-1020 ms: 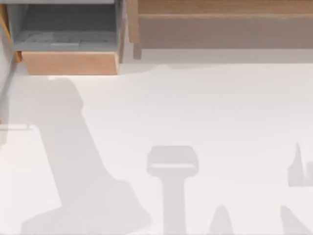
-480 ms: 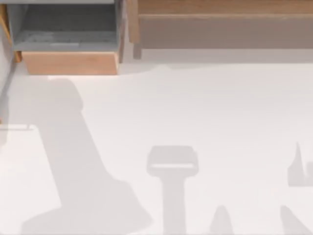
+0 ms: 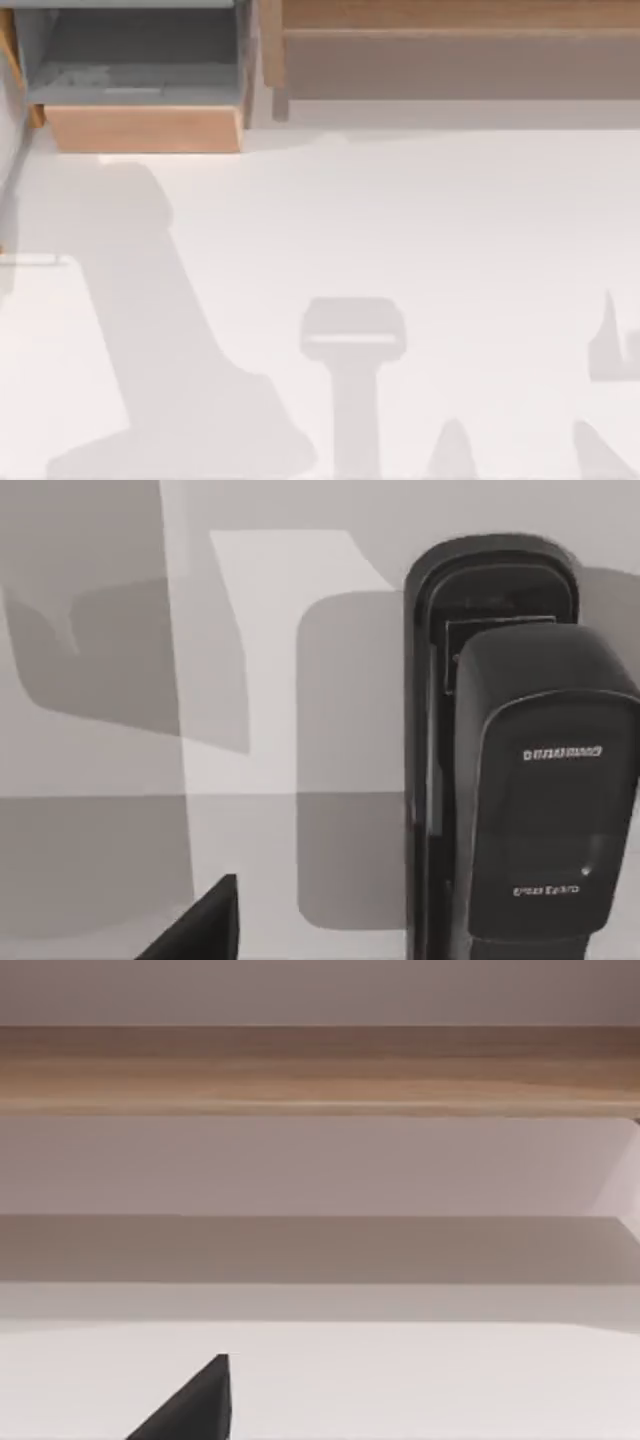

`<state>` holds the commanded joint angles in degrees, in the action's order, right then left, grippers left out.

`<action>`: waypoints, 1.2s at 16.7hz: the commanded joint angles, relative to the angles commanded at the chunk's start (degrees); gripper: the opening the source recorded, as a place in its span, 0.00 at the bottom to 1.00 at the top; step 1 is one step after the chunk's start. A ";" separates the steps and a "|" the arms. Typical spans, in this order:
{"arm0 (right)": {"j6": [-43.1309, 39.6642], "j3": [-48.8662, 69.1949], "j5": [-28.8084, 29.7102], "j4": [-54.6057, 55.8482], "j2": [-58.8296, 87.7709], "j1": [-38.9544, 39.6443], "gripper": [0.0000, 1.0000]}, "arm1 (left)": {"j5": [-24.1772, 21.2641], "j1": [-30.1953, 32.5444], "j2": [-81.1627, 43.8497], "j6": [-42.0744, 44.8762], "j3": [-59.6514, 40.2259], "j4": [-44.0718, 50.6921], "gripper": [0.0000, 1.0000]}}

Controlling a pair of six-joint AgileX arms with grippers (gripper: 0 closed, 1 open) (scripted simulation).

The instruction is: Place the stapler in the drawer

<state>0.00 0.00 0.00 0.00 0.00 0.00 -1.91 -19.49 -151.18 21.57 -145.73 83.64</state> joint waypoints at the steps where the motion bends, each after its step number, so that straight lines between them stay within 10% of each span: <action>1: 0.00 0.00 0.00 0.00 0.00 0.00 1.00 | -1.01 -0.34 1.53 0.17 1.36 -1.06 1.00; 8: 0.00 0.00 0.00 0.00 0.00 0.00 1.00 | -13.75 -5.96 19.24 6.15 20.54 -24.29 1.00; 20: 0.00 0.00 0.00 0.00 0.00 0.00 1.00 | -30.44 -28.23 36.05 40.85 70.03 -109.57 1.00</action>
<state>0.00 0.00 0.00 0.00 0.00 0.00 -32.35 -47.72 -115.13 62.42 -75.70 -25.93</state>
